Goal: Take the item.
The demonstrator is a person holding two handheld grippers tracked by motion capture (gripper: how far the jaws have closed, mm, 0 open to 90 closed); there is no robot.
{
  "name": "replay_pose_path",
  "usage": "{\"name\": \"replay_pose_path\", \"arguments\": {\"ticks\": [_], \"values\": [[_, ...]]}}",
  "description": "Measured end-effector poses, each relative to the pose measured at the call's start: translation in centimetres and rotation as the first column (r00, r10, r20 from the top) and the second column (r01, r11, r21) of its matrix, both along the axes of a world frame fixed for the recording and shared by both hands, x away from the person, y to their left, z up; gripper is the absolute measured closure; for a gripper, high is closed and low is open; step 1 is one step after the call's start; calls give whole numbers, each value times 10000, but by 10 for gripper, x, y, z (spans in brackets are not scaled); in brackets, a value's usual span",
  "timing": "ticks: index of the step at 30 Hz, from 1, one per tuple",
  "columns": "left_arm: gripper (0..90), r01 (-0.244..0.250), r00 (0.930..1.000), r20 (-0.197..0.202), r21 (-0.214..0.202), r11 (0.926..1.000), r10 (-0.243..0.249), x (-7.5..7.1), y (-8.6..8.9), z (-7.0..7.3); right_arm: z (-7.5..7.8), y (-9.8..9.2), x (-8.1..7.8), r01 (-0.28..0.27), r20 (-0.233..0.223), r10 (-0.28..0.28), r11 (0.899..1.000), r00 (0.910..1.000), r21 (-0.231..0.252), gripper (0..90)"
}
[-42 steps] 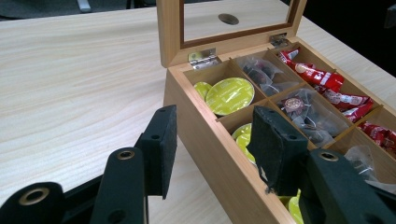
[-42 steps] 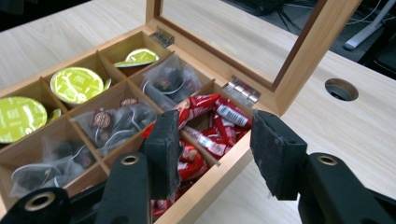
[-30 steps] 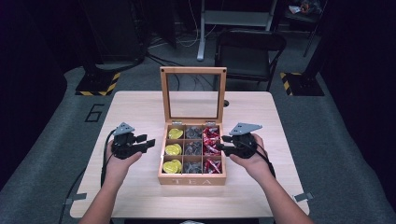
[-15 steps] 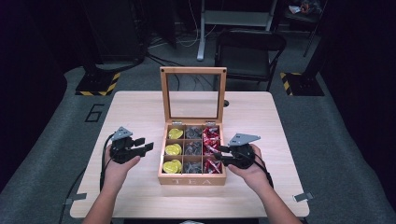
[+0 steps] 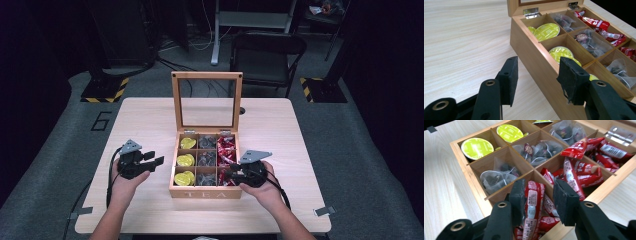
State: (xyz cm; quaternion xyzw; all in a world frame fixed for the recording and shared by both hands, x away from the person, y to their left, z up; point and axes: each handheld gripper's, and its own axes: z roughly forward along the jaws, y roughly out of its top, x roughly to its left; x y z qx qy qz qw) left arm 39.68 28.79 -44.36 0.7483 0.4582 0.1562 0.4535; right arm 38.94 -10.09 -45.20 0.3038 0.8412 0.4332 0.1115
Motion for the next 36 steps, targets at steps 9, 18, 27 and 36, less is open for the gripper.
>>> {"name": "replay_pose_path", "arguments": {"ticks": [9,18,27,36], "values": [[501,56,10000,-53,57,10000,-55,-1,-1,-1,-11,9,2,-132,-367,123,9997,9993,-227,602],[495,8,10000,0,36,10000,-8,-1,0,-1,-16,11,6,-82,-644,58,9993,9979,-363,620],[493,-120,9999,23,6,9999,120,-2,3,-1,-18,14,6,-331,-788,307,9990,9964,-299,700],[491,-124,9999,53,49,9999,124,-2,3,-1,-17,14,3,-404,-630,382,9986,9973,-332,757]]}}
